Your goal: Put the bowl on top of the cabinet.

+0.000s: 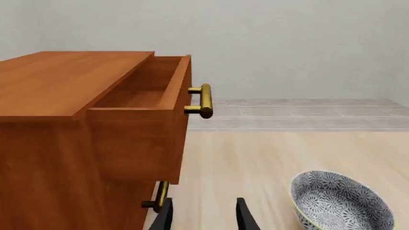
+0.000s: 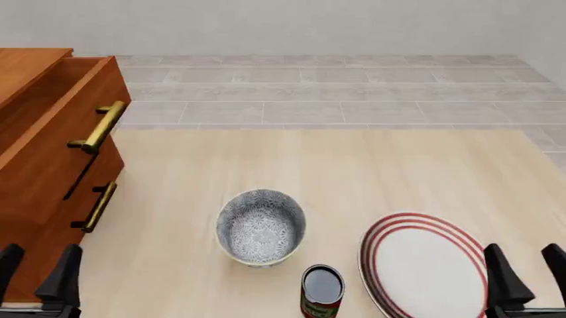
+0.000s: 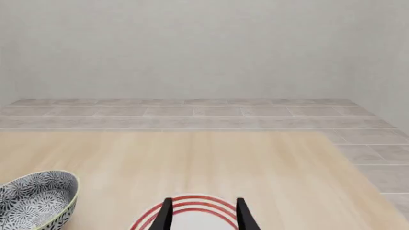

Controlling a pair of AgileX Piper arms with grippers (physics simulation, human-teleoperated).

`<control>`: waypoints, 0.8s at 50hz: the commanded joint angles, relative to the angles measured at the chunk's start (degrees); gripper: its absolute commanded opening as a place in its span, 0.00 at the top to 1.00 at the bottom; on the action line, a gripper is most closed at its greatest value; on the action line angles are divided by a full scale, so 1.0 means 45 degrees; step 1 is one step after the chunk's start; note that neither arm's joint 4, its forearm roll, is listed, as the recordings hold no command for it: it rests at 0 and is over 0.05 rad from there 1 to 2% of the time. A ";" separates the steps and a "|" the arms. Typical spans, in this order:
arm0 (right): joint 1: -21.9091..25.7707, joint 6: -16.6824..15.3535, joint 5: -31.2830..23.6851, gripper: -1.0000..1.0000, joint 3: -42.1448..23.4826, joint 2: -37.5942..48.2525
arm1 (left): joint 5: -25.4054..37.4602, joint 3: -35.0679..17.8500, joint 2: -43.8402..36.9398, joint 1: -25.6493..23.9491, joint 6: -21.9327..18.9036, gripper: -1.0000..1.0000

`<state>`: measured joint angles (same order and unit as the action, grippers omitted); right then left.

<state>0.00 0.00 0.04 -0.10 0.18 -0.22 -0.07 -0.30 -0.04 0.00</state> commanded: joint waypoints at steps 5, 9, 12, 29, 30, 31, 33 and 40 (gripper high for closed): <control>0.0001 -0.0001 0.0015 0.00 -0.0033 0.0064 | -0.0480 0.0013 -0.0386 0.0069 -0.0250 0.00; -0.0001 0.0003 0.0015 0.00 -0.0033 0.0065 | -0.0669 0.0007 -0.0508 0.0076 -0.0349 0.00; 0.0002 0.0002 0.0015 0.00 -0.0033 0.0063 | -0.0951 -0.0095 -0.0845 -0.0061 -0.0303 0.00; 0.0000 0.0001 0.0015 0.00 -0.0033 0.0066 | -0.2304 -0.0674 -0.3675 -0.2199 -0.0380 0.00; 0.0003 -0.0005 0.0015 0.00 -0.0033 0.0062 | -0.2270 -0.0719 -0.3706 -0.2328 -0.0500 0.00; 0.0000 0.0002 0.0015 0.00 -0.0033 0.0064 | -0.2270 -0.0771 -0.3803 -0.2385 -0.0505 0.00; 0.0003 0.0000 0.0015 0.00 -0.0033 0.0063 | -0.2153 -0.1032 -0.4005 -0.2621 -0.0521 0.00; 0.0001 0.0001 0.0015 0.00 -0.0033 0.0062 | -0.1781 -0.1539 -0.4118 -0.3287 -0.0832 0.00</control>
<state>0.01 0.00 0.11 -0.24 0.45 -8.91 -4.34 -16.19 -10.43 -2.13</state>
